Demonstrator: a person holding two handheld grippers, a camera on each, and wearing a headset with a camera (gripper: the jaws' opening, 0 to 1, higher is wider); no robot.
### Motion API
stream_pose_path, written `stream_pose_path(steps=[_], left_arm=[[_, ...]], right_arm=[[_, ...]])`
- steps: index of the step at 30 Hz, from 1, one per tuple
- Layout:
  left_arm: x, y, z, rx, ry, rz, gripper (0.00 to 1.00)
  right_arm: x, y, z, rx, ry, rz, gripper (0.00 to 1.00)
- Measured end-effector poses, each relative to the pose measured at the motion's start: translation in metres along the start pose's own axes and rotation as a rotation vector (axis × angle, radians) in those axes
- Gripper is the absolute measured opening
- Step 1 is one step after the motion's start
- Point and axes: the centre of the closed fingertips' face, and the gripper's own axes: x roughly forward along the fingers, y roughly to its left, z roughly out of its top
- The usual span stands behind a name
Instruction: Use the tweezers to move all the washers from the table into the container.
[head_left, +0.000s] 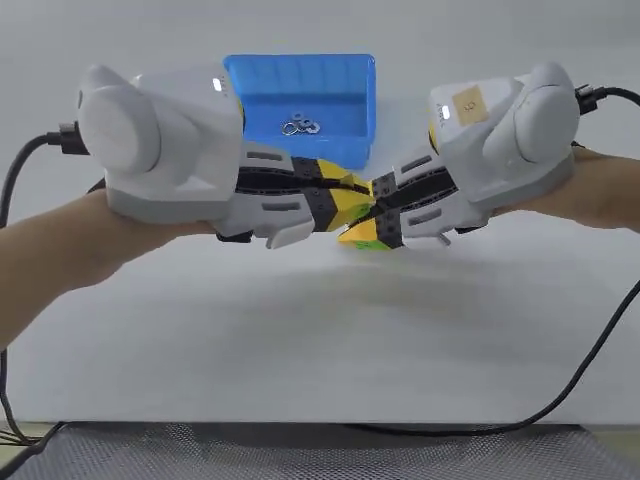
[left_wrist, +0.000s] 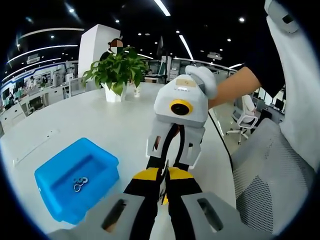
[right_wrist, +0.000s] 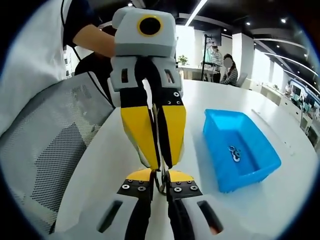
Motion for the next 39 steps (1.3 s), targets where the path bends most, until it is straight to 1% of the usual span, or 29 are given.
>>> stream_pose_path(steps=[6,8,11,15,17,21,24,28,31,33,36,39], left_arm=[[0.001,0.001,0.0,0.012,0.013,-0.003,0.08],[0.002,0.001,-0.001,0.008,0.027,-0.006,0.09],[0.002,0.0,-0.002,0.021,0.036,-0.014,0.1],[0.002,0.0,-0.004,0.022,0.05,-0.022,0.11],[0.003,-0.001,-0.003,0.024,0.052,-0.028,0.12],[0.002,-0.002,-0.003,0.026,0.055,-0.034,0.12],[0.001,-0.001,-0.004,0.037,0.062,-0.031,0.13],[-0.003,0.0,-0.004,0.039,0.071,-0.035,0.16],[-0.007,0.0,-0.008,0.061,0.096,-0.039,0.16],[-0.013,-0.001,-0.009,0.052,0.102,-0.049,0.16],[-0.02,0.0,-0.01,0.047,0.105,-0.039,0.17],[-0.025,0.004,-0.012,0.049,0.112,-0.018,0.18]], right_arm=[[0.0,-0.001,0.001,0.007,-0.013,-0.008,0.1],[0.0,-0.001,0.001,0.012,-0.022,-0.012,0.1],[0.001,-0.001,0.002,0.02,-0.031,-0.014,0.1],[0.002,0.001,0.004,0.02,-0.037,-0.012,0.1],[0.003,-0.001,0.003,0.019,-0.038,-0.011,0.1],[0.005,0.001,0.004,0.019,-0.044,-0.008,0.1],[0.006,0.0,0.005,0.02,-0.048,-0.009,0.1],[0.006,0.0,0.005,0.019,-0.051,-0.01,0.09],[0.006,0.0,0.007,0.022,-0.056,-0.013,0.09],[0.005,-0.001,0.006,0.023,-0.059,-0.017,0.09],[0.004,-0.004,0.007,0.025,-0.061,-0.024,0.09],[0.003,-0.004,0.008,0.033,-0.065,-0.03,0.09]])
